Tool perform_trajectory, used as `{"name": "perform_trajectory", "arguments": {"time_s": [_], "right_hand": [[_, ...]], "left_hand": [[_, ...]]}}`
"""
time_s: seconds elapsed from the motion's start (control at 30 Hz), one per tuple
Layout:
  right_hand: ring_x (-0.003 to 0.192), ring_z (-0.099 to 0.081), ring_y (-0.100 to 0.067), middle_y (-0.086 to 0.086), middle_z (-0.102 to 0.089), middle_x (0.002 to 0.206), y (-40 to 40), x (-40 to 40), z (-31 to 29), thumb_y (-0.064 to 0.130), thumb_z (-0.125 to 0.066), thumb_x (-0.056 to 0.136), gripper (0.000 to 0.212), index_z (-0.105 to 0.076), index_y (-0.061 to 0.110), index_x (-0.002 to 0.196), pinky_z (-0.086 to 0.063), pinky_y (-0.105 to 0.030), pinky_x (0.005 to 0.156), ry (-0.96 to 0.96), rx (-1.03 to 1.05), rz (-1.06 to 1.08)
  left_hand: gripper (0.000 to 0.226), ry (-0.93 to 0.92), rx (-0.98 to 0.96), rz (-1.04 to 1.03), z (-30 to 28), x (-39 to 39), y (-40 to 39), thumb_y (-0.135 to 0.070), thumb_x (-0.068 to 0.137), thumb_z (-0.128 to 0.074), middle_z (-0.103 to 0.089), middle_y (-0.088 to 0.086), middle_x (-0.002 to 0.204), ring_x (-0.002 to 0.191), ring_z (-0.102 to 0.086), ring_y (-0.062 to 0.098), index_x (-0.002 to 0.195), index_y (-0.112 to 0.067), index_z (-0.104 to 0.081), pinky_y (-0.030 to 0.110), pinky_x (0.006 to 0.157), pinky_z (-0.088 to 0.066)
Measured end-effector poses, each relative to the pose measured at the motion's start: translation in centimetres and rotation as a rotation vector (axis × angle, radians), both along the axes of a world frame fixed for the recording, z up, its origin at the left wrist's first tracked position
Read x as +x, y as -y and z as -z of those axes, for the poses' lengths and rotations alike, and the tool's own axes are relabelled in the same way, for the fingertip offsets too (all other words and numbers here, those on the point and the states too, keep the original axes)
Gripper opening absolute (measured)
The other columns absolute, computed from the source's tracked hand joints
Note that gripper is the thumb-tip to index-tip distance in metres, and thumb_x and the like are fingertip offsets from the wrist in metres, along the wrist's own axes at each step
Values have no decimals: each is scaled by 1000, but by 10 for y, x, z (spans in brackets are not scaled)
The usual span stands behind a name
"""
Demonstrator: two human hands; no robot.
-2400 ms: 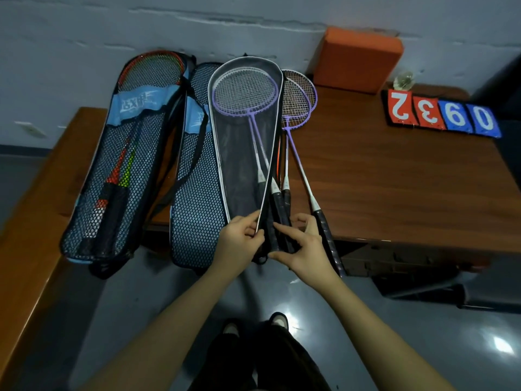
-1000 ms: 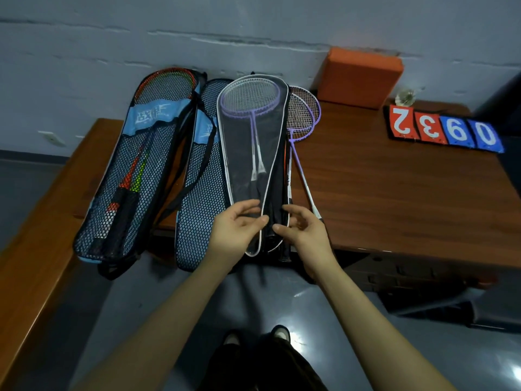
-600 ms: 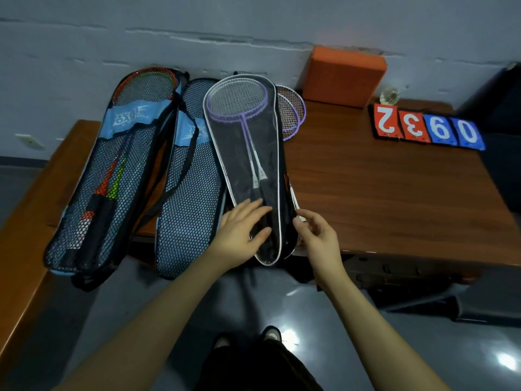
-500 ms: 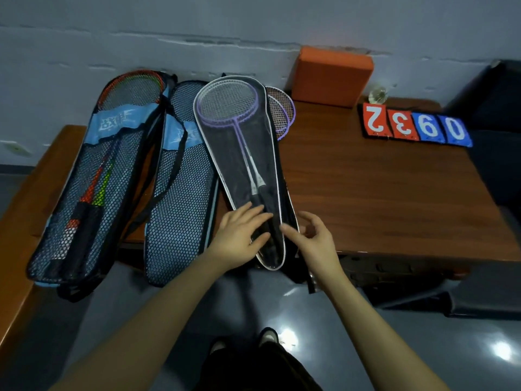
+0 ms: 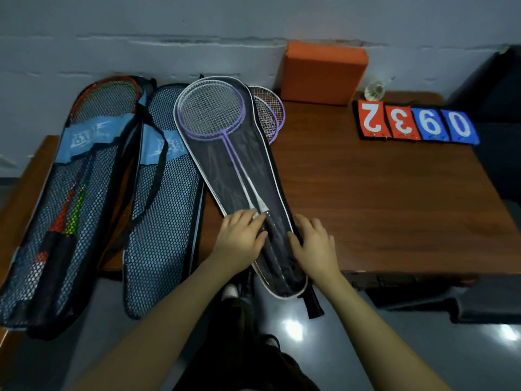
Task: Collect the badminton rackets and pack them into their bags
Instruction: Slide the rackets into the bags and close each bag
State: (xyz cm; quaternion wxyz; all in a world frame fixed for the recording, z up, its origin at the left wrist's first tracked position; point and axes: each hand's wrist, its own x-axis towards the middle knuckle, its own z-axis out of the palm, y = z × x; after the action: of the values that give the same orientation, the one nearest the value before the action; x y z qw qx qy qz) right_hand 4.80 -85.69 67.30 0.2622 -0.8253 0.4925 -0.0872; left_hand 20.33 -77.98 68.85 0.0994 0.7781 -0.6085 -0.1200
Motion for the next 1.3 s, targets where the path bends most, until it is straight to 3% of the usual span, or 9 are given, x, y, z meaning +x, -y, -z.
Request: {"name": "perform_trajectory", "arguments": {"time_s": [0.13, 0.37, 0.63, 0.73, 0.83, 0.93, 1.0, 1.17, 1.3], "right_hand": [[113, -49, -30, -7, -50, 124, 40, 41, -1, 30, -48, 93, 44, -41, 22, 136, -34, -42, 90, 14, -22, 20], [114, -49, -33, -9, -51, 126, 125, 136, -4, 32, -52, 91, 47, -42, 20, 136, -36, -44, 90, -27, -80, 78], [114, -51, -28, -6, -52, 124, 167, 208, 12, 32, -56, 89, 50, -42, 19, 135, -33, -43, 94, -67, 8, 184], [103, -56, -28, -6, -57, 109, 173, 212, 10, 23, -63, 85, 41, -55, 17, 125, -40, -39, 89, 16, 17, 195], [78, -56, -7, 4, -55, 81, 173, 212, -1, 7, -68, 80, 31, -69, 15, 109, -40, -19, 71, 303, 86, 205], [73, -53, -1, 11, -52, 76, 168, 214, -14, 2, -69, 79, 33, -69, 14, 109, -37, -7, 66, 412, 71, 124], [71, -52, 2, 11, -51, 74, 162, 214, -22, 1, -69, 78, 32, -70, 10, 109, -36, -7, 66, 453, 71, 90], [72, -53, 0, 7, -53, 75, 145, 204, -40, -1, -69, 78, 26, -71, 3, 103, -37, -8, 67, 527, 103, -53], [72, -54, -9, 2, -54, 74, 129, 195, -45, 5, -65, 76, 25, -72, 6, 101, -40, -13, 67, 556, 120, -146]], "left_hand": [[46, -6, -27, -23, 1, 41, 37, -36, 96, -40, -39, 2, 142, 131, -31, 21, 138, -17, -38, 33, 106, -19], [48, -81, -36, -50, -2, 125, 125, -38, 97, -35, -35, 3, 143, 132, -27, 22, 141, -18, -33, 35, 108, -18], [50, -156, 12, -84, 18, 181, 196, -38, 96, -37, -36, 6, 142, 131, -29, 24, 141, -16, -32, 38, 109, -20], [51, -251, 21, -93, 24, 193, 203, -37, 96, -38, -38, 6, 139, 128, -33, 25, 141, -14, -32, 41, 109, -23], [51, -367, 0, -108, 25, 199, 203, -37, 96, -40, -40, 5, 138, 128, -34, 24, 141, -14, -33, 43, 109, -25], [50, -525, -98, -176, 15, 201, 200, -37, 94, -45, -45, 7, 133, 124, -41, 24, 138, -13, -38, 44, 105, -33], [50, -626, -172, -276, 3, 202, 199, -36, 92, -50, -47, 8, 128, 117, -48, 23, 135, -11, -42, 41, 102, -38], [58, -672, -302, -499, -22, 204, 194, -44, 81, -63, -55, 4, 117, 100, -56, 18, 128, -14, -48, 36, 91, -48], [45, -756, -334, -644, -36, 195, 187, -22, 80, -68, -61, -1, 91, 81, -59, 15, 121, -9, -53, 26, 72, -48]]}}
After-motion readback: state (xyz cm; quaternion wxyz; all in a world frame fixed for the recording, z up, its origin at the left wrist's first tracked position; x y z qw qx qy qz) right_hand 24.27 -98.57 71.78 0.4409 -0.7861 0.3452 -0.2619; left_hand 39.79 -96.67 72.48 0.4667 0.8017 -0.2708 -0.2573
